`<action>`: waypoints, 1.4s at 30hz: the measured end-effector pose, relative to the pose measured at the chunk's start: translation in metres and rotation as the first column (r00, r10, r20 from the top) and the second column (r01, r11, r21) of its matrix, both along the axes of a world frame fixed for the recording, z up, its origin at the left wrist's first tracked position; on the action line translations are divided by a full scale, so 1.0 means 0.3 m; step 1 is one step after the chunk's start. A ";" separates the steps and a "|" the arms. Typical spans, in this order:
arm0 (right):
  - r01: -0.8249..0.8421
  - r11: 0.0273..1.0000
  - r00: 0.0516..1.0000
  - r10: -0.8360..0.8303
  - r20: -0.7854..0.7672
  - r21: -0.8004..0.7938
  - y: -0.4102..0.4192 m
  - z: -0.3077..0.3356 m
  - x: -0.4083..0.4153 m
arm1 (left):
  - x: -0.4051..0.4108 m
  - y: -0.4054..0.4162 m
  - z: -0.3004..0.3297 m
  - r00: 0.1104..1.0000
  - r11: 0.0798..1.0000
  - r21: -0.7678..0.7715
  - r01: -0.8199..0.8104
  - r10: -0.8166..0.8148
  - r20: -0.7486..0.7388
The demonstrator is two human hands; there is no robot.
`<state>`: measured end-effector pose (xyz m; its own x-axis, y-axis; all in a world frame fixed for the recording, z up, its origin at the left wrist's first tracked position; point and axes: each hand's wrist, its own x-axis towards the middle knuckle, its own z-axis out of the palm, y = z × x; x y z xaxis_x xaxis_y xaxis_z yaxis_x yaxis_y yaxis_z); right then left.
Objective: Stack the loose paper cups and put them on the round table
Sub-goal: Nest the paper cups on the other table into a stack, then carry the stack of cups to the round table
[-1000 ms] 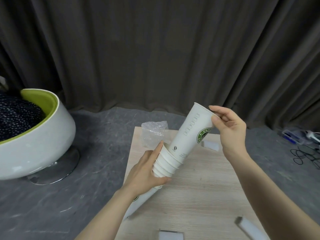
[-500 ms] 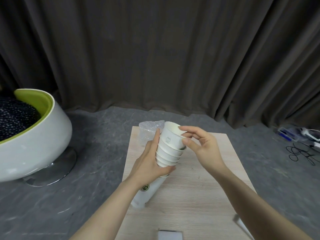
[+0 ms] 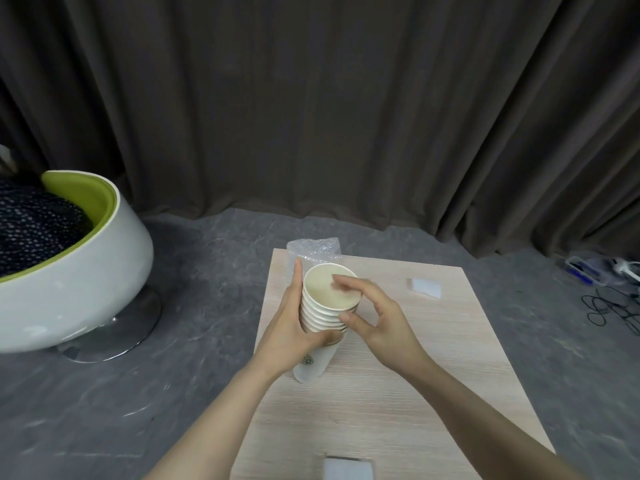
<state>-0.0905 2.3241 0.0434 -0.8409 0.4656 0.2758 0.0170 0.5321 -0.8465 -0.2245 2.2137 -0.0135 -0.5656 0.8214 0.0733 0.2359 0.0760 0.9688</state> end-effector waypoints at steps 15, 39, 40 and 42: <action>0.033 0.874 0.998 -0.002 0.065 -0.486 -0.064 -0.170 -0.031 | -0.013 -0.048 -0.011 0.991 0.986 0.149 -0.079 0.062 0.116; -0.201 0.935 0.933 0.092 -0.348 -0.292 -0.399 0.161 -0.389 | -0.199 -0.462 0.419 0.951 0.865 0.398 -0.306 0.292 0.097; -0.241 0.927 0.924 0.129 -0.359 -0.288 -0.424 0.174 -0.407 | -0.195 -0.500 0.440 0.941 0.853 0.401 -0.334 0.323 0.097; -0.331 0.899 0.900 0.209 -0.383 -0.286 -0.477 0.200 -0.435 | -0.173 -0.574 0.476 0.908 0.816 0.408 -0.409 0.408 0.094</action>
<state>-0.2209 2.1809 0.1033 -0.8318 0.3489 0.4317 -0.4022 0.1572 -0.9020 -0.2764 2.0414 0.1293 -0.8431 0.4093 0.3488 0.2703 -0.2383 0.9328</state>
